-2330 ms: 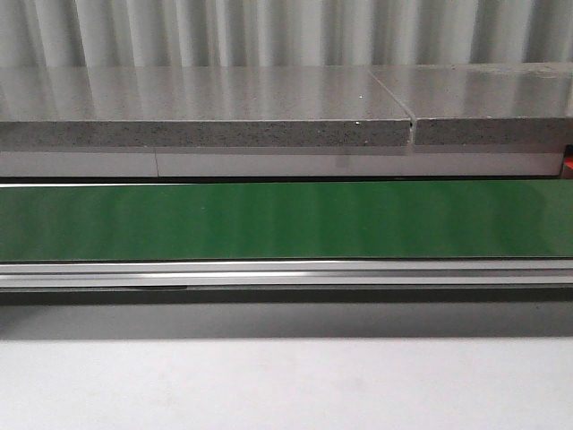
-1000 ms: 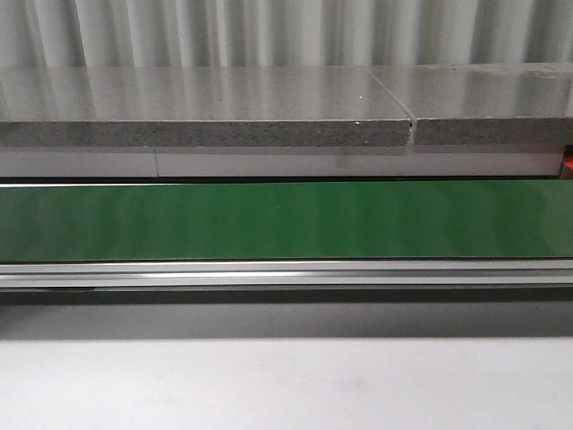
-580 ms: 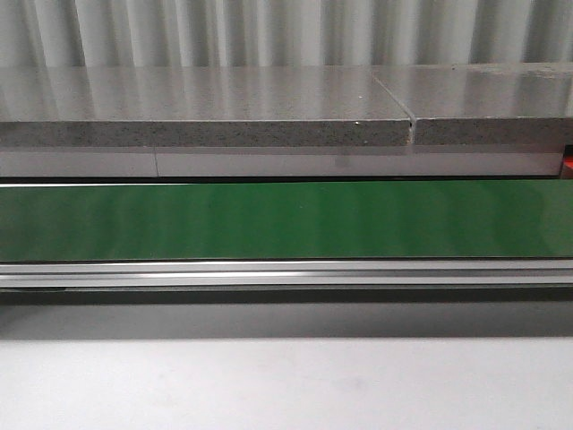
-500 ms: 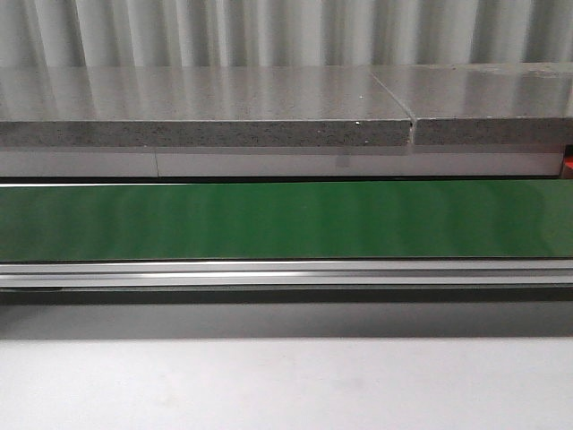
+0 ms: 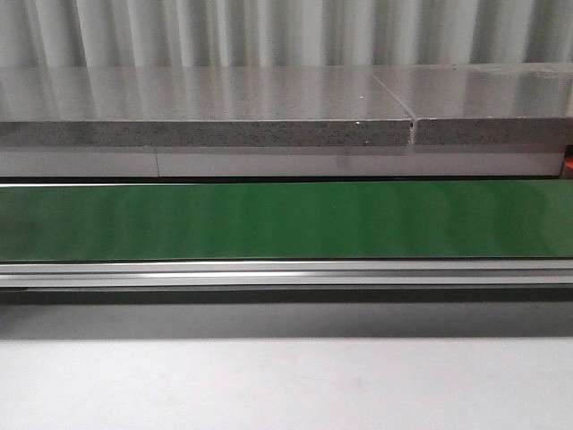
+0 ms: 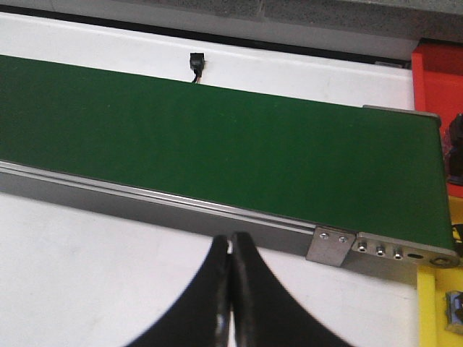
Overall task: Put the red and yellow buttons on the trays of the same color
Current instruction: 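Move the held yellow button over the green belt with the left gripper, then set the yellow button on the belt and open the left gripper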
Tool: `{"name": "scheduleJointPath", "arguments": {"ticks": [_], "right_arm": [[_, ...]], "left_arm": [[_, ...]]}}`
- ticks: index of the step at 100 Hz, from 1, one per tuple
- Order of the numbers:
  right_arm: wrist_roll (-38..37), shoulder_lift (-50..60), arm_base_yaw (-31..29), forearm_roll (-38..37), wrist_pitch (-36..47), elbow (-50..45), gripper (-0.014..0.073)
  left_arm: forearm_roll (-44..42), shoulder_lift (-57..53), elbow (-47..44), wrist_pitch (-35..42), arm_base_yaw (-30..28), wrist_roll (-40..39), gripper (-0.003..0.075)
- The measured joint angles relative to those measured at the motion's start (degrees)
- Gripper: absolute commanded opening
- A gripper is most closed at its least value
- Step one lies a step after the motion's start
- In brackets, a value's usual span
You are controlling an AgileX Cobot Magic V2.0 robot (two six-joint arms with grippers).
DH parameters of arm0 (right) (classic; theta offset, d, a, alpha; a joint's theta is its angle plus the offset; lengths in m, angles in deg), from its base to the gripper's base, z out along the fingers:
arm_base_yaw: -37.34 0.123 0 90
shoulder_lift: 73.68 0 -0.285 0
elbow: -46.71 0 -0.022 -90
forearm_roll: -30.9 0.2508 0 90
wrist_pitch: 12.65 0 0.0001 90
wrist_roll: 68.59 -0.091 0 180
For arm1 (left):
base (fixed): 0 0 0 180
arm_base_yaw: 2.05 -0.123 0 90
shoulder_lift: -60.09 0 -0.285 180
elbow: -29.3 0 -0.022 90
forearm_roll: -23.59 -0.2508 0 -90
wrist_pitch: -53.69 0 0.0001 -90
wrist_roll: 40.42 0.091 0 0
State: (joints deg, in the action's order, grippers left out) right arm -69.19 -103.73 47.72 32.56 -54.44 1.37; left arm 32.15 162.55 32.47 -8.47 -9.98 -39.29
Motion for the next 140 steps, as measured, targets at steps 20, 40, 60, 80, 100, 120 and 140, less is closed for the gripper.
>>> {"name": "scheduleJointPath", "arguments": {"ticks": [20, 40, 60, 80, 100, 120, 140], "right_arm": [[0.0, 0.0, 0.0, 0.0, 0.0, 0.0, -0.0079], [0.0, 0.0, 0.0, 0.0, 0.0, 0.0, -0.0079], [0.0, 0.0, 0.0, 0.0, 0.0, 0.0, -0.0079], [0.0, 0.0, 0.0, 0.0, 0.0, 0.0, -0.0079], [0.0, 0.0, 0.0, 0.0, 0.0, 0.0, -0.0079], [0.0, 0.0, 0.0, 0.0, 0.0, 0.0, -0.0079], [0.0, 0.0, 0.0, 0.0, 0.0, 0.0, -0.0079]], "left_arm": [[-3.0, 0.0, 4.0, 0.3, -1.1, -4.3, 0.0493], [-4.1, 0.8, 4.4, -1.7, -5.2, -5.7, 0.0488], [-4.3, 4.2, 4.4, -3.4, -9.1, -5.9, 0.0439], [-4.5, 8.1, 4.5, -2.9, -10.2, -5.9, 0.0438], [-2.9, 12.2, 7.6, -2.6, -10.2, -5.9, 0.0438], [-2.2, 15.9, 11.3, -2.5, -10.2, -5.9, 0.0438], [-1.1, 18.4, 12.5, -2.2, -10.2, -5.9, 0.0438]]}}
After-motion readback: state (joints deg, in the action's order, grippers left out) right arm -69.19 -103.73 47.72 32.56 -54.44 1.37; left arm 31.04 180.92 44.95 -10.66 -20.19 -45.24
